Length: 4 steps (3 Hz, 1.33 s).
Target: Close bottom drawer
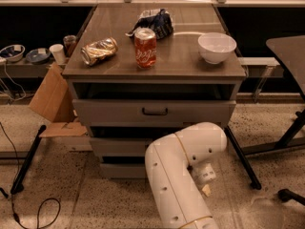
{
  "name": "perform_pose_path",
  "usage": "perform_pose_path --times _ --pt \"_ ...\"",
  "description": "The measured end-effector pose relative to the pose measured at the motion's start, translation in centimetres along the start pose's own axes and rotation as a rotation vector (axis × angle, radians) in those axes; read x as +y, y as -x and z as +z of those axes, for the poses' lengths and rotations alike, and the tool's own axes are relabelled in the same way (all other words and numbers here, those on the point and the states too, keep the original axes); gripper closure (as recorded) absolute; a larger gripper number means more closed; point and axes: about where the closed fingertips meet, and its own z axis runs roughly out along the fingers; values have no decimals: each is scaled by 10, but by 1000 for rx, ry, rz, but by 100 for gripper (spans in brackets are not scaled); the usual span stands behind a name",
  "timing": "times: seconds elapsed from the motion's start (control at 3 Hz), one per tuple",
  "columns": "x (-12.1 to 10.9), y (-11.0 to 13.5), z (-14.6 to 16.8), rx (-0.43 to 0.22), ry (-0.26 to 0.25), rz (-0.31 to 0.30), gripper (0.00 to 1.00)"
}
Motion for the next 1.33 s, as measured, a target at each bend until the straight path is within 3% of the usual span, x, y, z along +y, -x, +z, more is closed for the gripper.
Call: perform_pose_path --times 0.67,1.33 --pt "4 2 1 6 0 23 0" --pt "-11 1 7 25 -28 34 0"
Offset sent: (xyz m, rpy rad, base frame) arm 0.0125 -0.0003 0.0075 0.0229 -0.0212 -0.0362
